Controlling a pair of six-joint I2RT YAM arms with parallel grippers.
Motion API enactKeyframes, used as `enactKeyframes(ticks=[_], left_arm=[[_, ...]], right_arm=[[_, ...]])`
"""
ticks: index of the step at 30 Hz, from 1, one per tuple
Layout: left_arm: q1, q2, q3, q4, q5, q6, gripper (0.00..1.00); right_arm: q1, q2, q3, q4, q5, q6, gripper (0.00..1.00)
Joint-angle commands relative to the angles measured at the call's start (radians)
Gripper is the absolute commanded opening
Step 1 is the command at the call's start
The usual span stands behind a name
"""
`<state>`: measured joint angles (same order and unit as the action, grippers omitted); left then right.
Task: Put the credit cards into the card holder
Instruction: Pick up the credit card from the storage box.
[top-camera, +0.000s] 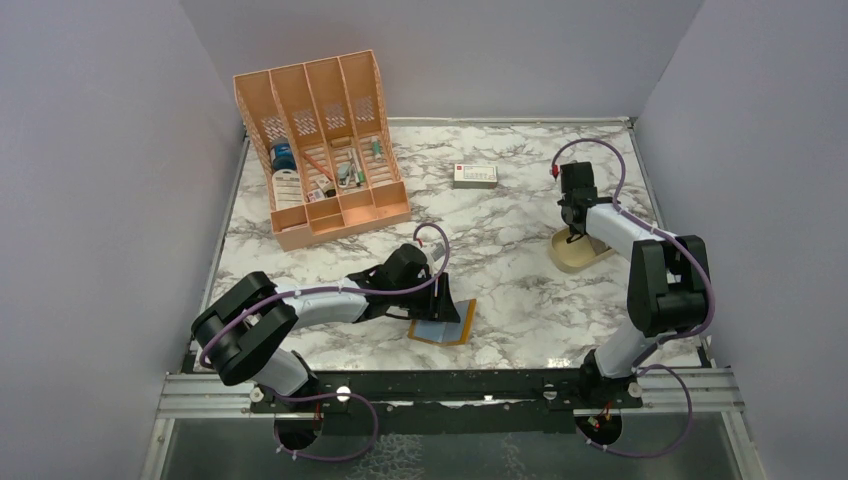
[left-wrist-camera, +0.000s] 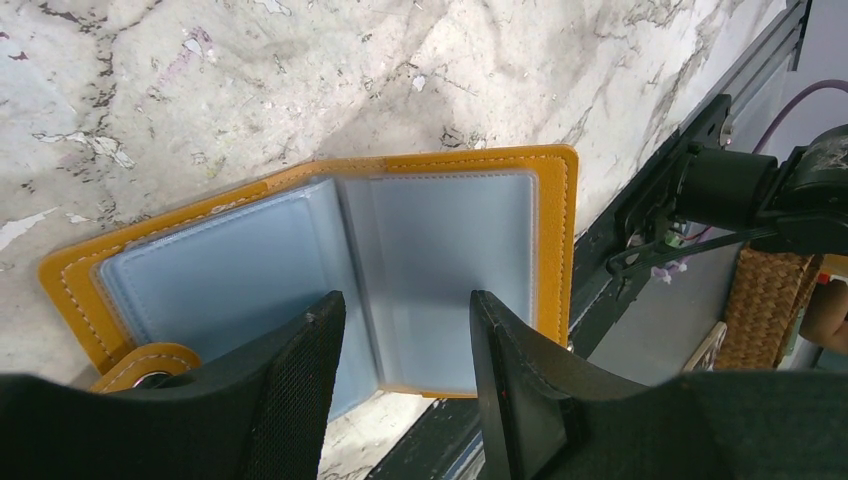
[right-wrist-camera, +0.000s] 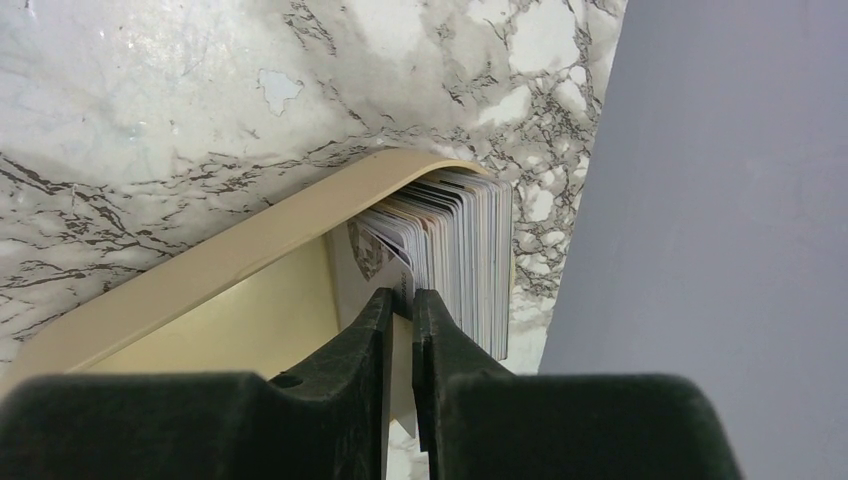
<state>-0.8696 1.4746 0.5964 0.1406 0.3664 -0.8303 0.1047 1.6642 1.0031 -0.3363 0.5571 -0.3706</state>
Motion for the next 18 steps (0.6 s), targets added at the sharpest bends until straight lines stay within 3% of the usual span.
enactKeyframes(ticks=[1,3,8,18], left_arm=[[0.006,-0.017,-0.006,0.001,-0.022,0.019,0.52],[0.007,-0.017,-0.006,0.001,-0.022,0.019,0.52],[0.006,-0.015,-0.005,0.000,-0.023,0.017,0.52],[0.008,-0.010,-0.002,0.000,-0.023,0.017,0.52]], right_arm=[[-0.008,-0.023,0.012,0.048,0.067,-0.004,0.14],[-0.008,-0.026,0.014,0.049,0.068,-0.007,0.17],[-0.008,-0.026,0.020,0.044,0.051,-0.009,0.09],[-0.009,-0.033,0.024,0.053,0.071,-0.018,0.12]])
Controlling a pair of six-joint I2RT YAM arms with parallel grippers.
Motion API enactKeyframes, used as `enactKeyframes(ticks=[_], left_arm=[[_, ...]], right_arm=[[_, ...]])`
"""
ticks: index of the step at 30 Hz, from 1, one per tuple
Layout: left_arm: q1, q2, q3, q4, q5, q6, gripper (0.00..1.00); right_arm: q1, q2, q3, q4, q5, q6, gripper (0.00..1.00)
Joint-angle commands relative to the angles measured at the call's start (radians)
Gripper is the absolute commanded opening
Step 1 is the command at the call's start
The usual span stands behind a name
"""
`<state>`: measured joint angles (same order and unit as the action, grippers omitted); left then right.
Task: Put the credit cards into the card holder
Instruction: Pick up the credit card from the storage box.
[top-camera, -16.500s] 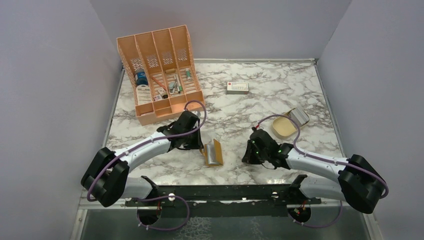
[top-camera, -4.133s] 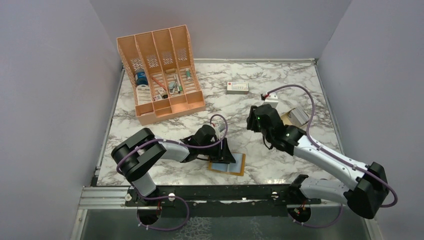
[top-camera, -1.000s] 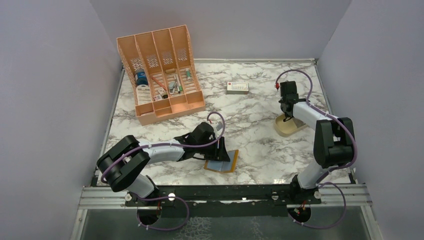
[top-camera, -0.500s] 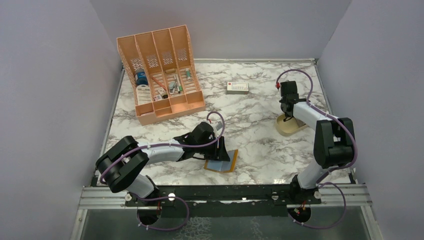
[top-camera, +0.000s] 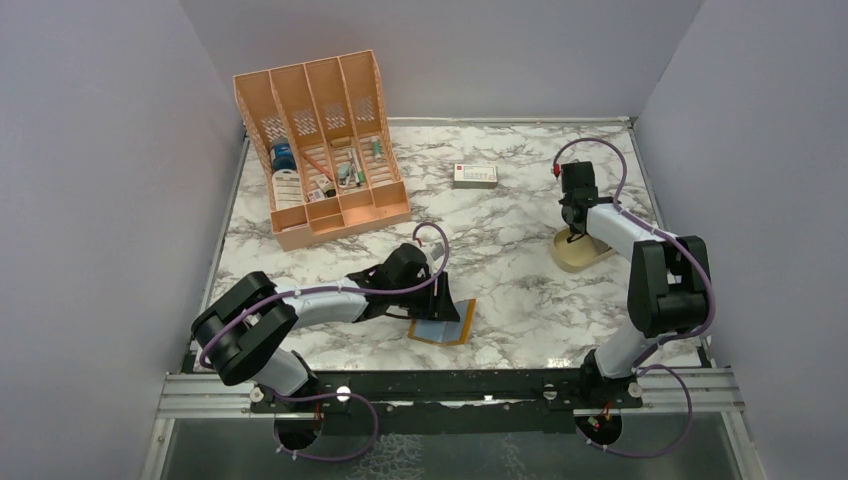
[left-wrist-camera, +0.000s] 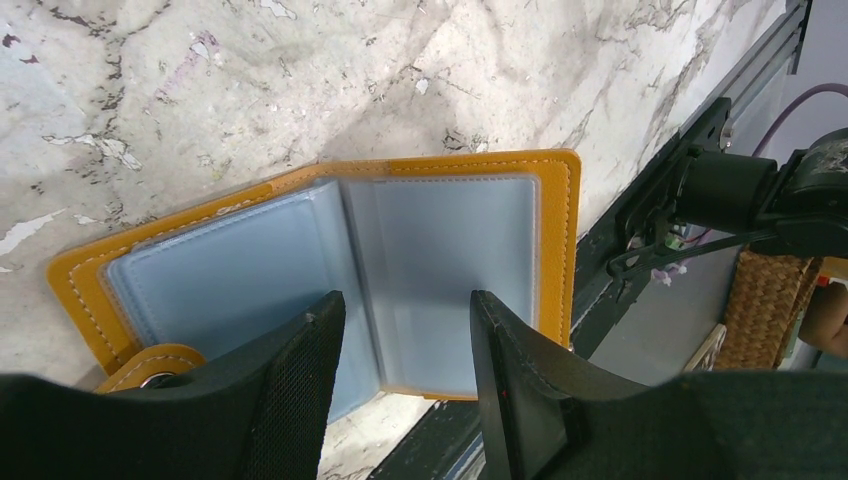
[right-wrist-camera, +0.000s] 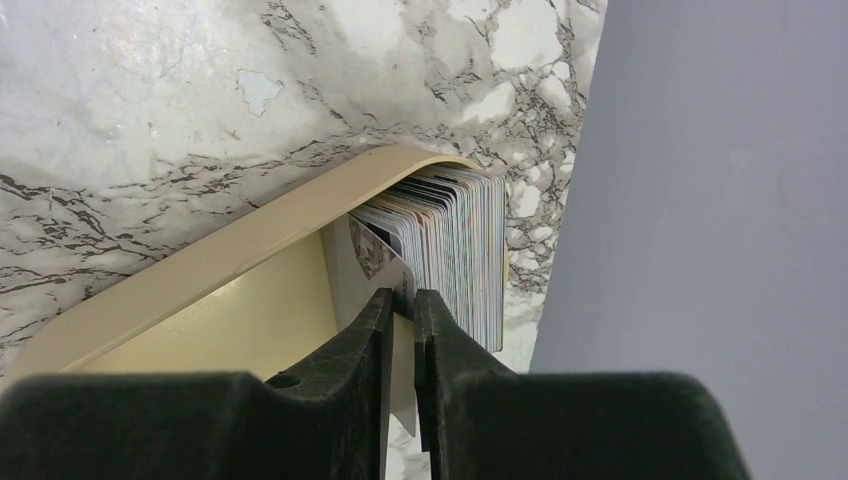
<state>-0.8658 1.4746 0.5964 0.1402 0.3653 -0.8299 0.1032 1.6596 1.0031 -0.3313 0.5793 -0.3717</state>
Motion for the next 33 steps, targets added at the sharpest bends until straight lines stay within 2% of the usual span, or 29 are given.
enactKeyframes(ticks=[1,12,21,29,33], left_arm=[[0.004,-0.009,-0.001,0.002,-0.021,0.018,0.52],[0.005,-0.010,-0.005,0.001,-0.024,0.017,0.52],[0.005,-0.009,0.000,0.003,-0.024,0.014,0.52],[0.004,-0.022,0.005,-0.011,-0.035,0.015,0.52],[0.004,-0.021,0.009,-0.018,-0.031,0.017,0.50]], right_arm=[[-0.007,-0.028,0.025,0.046,0.043,-0.016,0.11],[-0.007,-0.050,0.055,0.002,0.031,0.001,0.07],[-0.007,-0.119,0.109,-0.158,-0.174,0.087,0.01],[-0.005,-0.164,0.170,-0.253,-0.390,0.183,0.01],[0.002,-0.232,0.199,-0.275,-0.413,0.252,0.01]])
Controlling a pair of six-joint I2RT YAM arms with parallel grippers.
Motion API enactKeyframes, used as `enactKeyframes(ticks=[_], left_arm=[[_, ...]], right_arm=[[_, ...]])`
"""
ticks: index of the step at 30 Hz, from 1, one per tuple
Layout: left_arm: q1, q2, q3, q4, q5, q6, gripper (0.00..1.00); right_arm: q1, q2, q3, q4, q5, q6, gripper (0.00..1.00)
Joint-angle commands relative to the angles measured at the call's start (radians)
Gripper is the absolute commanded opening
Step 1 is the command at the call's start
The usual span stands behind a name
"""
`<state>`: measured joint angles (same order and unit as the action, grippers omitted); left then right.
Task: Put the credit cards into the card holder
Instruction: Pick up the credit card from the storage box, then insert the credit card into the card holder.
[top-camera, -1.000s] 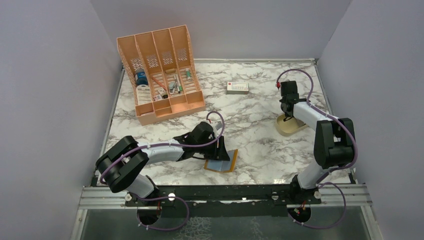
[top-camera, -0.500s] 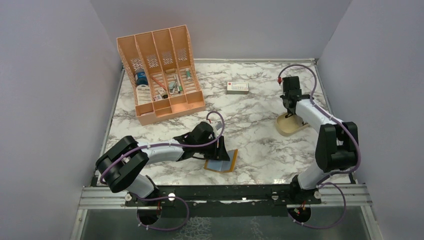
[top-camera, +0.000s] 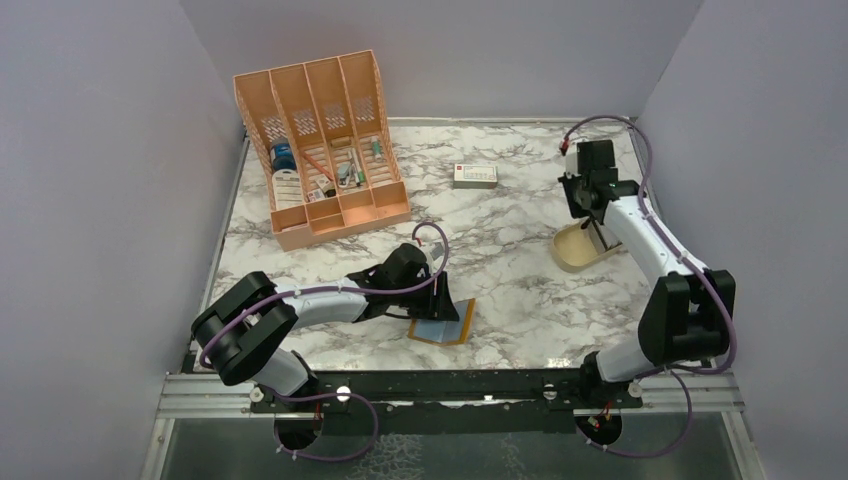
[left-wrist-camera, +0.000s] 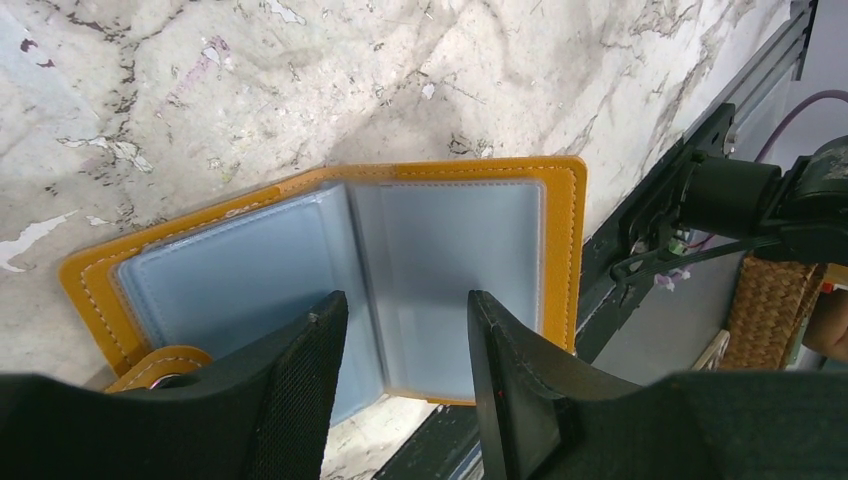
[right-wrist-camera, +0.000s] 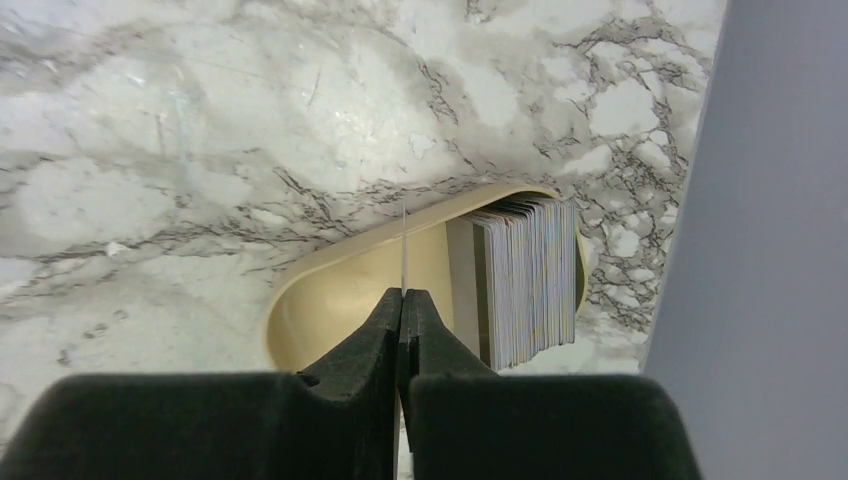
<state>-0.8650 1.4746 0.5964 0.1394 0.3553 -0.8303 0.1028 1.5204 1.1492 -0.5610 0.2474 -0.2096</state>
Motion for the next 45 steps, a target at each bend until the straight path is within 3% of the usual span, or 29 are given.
enactKeyframes(ticks=[1,4,8,13,20,26,30,35,45], left_arm=[[0.003,-0.020,0.012,-0.027,-0.028,0.021,0.49],[0.003,-0.030,0.010,-0.033,-0.034,0.023,0.48],[0.003,-0.035,0.016,-0.022,-0.024,0.016,0.45],[0.003,-0.043,0.025,-0.027,-0.018,0.010,0.38],[0.003,-0.044,-0.004,0.014,-0.012,-0.019,0.24],[0.003,-0.021,-0.021,0.061,0.006,-0.046,0.22],[0.002,0.003,-0.021,0.080,0.020,-0.053,0.21],[0.003,0.026,-0.023,0.096,0.021,-0.074,0.21],[0.009,-0.017,-0.007,-0.055,-0.074,-0.075,0.20]], right_arm=[[0.004,-0.110,0.058,-0.045,-0.064,0.134,0.01],[0.005,-0.141,0.100,-0.115,-0.098,0.338,0.01],[0.009,-0.177,0.111,-0.193,-0.339,0.484,0.01],[0.029,-0.318,-0.017,-0.117,-0.581,0.605,0.01],[0.070,-0.512,-0.255,0.026,-0.755,0.841,0.01],[0.159,-0.610,-0.416,0.122,-0.735,1.004,0.01],[0.241,-0.596,-0.511,0.245,-0.772,1.124,0.01],[0.372,-0.558,-0.573,0.350,-0.693,1.222,0.01],[0.467,-0.464,-0.648,0.329,-0.553,1.218,0.01]])
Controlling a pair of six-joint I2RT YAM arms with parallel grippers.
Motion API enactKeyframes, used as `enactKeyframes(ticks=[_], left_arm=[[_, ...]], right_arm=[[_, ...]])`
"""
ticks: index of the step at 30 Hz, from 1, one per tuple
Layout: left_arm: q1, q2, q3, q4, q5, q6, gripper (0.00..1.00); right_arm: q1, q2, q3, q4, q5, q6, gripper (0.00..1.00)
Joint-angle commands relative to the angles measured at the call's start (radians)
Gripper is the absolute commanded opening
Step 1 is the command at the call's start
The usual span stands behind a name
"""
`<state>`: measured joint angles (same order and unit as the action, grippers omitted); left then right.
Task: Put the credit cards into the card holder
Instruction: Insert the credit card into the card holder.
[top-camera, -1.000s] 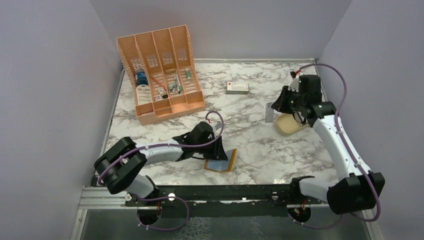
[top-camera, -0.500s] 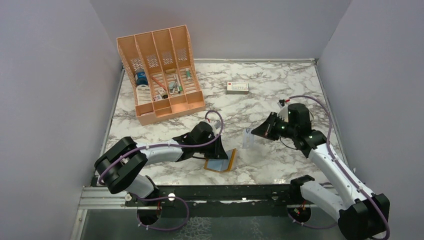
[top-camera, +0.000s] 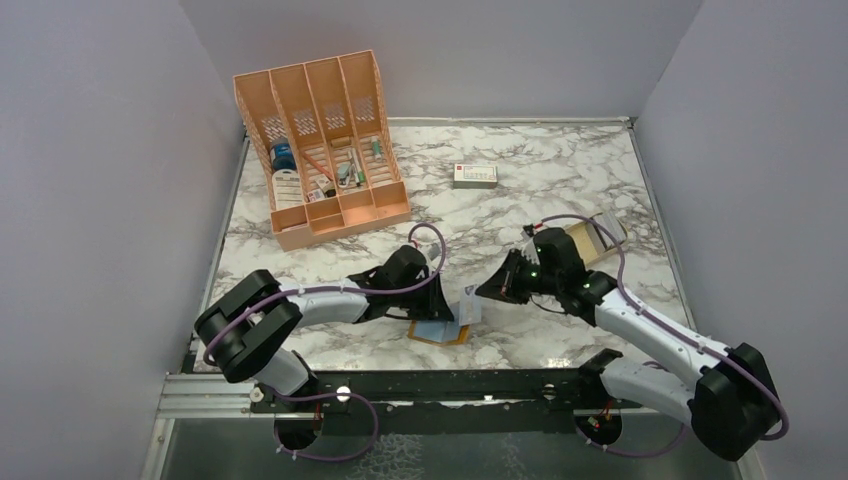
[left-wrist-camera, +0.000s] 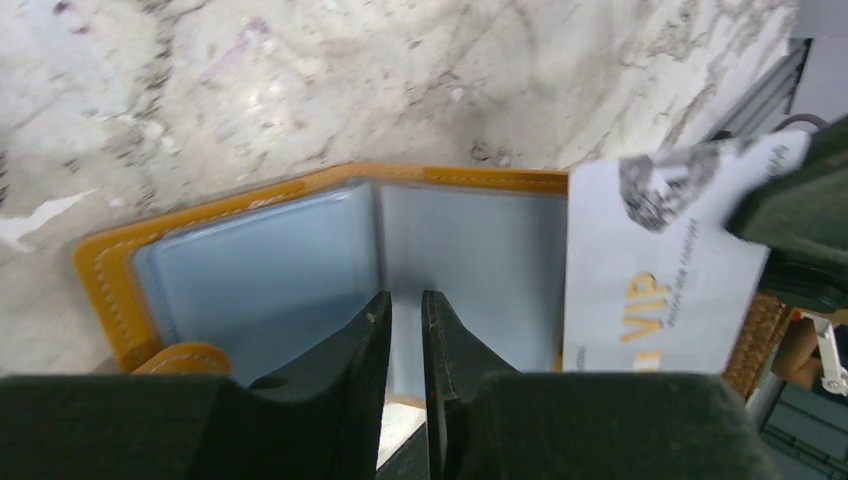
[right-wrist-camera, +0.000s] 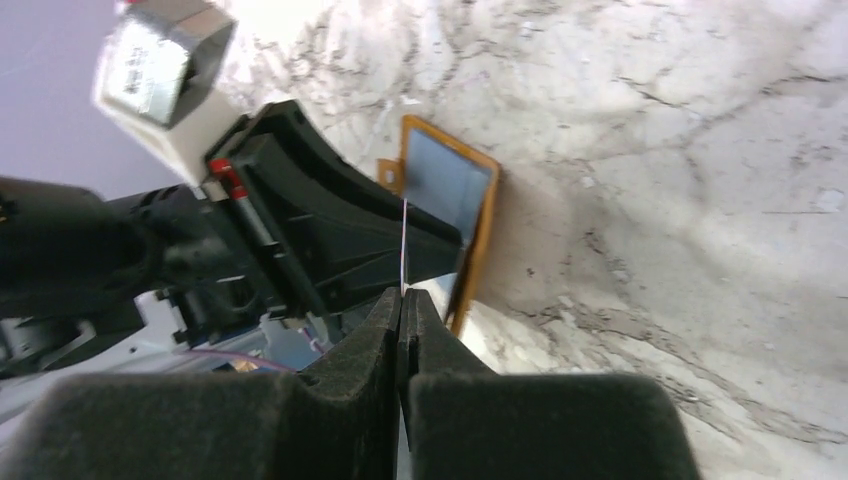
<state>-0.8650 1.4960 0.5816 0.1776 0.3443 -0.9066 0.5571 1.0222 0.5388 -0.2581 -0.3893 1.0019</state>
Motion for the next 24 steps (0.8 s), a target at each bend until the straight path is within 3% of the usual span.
enactKeyframes(ticks=[1,13,24], left_arm=[[0.013,-0.046,0.011,-0.113,-0.072,0.001,0.20],[0.081,-0.188,0.003,-0.376,-0.182,0.086,0.26],[0.081,-0.231,-0.082,-0.385,-0.176,0.084,0.26]], right_arm=[[0.015,0.051,-0.047,0.025,0.089,-0.005,0.01],[0.018,0.114,-0.099,0.082,0.118,-0.086,0.01],[0.053,0.122,-0.156,0.307,0.002,-0.049,0.01]])
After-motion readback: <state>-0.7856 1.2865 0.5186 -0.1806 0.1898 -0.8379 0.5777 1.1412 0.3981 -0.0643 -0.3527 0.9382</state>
